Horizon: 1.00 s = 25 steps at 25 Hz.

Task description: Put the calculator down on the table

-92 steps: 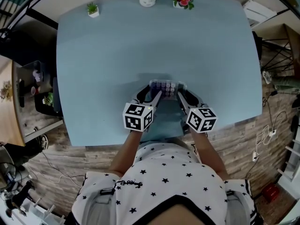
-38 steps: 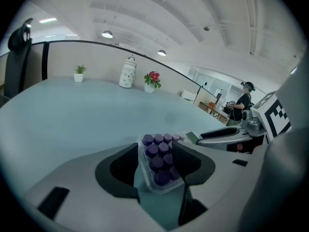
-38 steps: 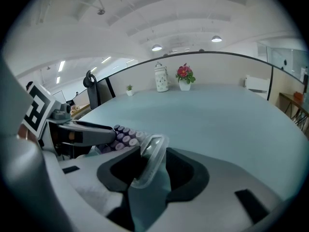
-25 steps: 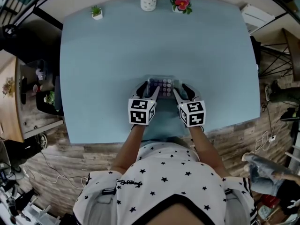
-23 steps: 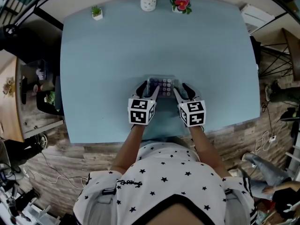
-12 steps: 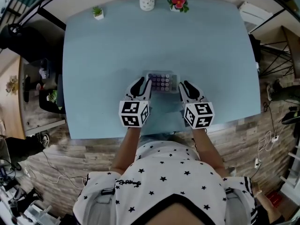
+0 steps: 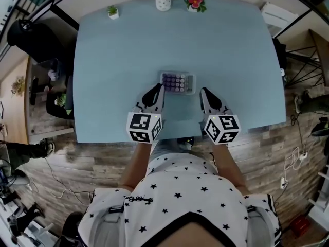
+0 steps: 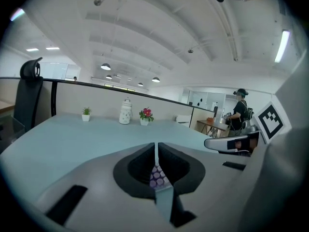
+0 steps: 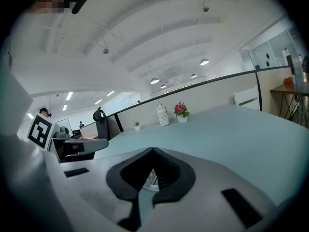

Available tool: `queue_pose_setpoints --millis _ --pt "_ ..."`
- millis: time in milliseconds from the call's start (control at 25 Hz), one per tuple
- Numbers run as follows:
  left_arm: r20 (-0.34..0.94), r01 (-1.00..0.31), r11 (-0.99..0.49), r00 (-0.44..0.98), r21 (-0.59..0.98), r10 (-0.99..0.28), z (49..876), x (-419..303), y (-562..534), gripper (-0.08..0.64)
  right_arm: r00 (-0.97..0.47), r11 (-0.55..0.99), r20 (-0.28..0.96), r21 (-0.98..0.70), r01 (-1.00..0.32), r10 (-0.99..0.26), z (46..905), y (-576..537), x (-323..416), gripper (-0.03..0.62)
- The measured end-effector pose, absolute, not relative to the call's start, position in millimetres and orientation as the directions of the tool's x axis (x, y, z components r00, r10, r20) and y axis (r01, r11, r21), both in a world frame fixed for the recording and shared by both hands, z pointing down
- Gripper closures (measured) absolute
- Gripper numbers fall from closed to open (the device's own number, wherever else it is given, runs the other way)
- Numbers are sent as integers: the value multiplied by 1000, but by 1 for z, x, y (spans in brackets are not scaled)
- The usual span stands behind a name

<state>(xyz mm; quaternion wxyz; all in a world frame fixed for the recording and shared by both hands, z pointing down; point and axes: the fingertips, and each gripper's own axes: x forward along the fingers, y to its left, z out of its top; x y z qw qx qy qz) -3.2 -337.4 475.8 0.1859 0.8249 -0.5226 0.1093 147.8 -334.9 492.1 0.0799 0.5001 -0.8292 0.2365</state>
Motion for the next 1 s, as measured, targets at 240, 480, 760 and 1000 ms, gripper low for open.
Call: queue_pose_setpoints --millis 240,480,760,1000 --pt "313 -880 -435 474 191 -823 447 14 -314 515 -512 412 292 -341 -845 -808 464 -318 154 597" --pt "285 -875 -457 485 163 -827 430 28 -294 515 -544 457 231 -340 -822 -807 442 -301 158 597" --pt "259 -881 -452 474 143 -842 417 39 -272 515 -577 488 197 -361 -794 -793 431 -281 160 597" --pt "249 -892 -434 452 125 -857 409 36 -259 515 -605 519 180 -363 -774 -776 425 -270 155 597"
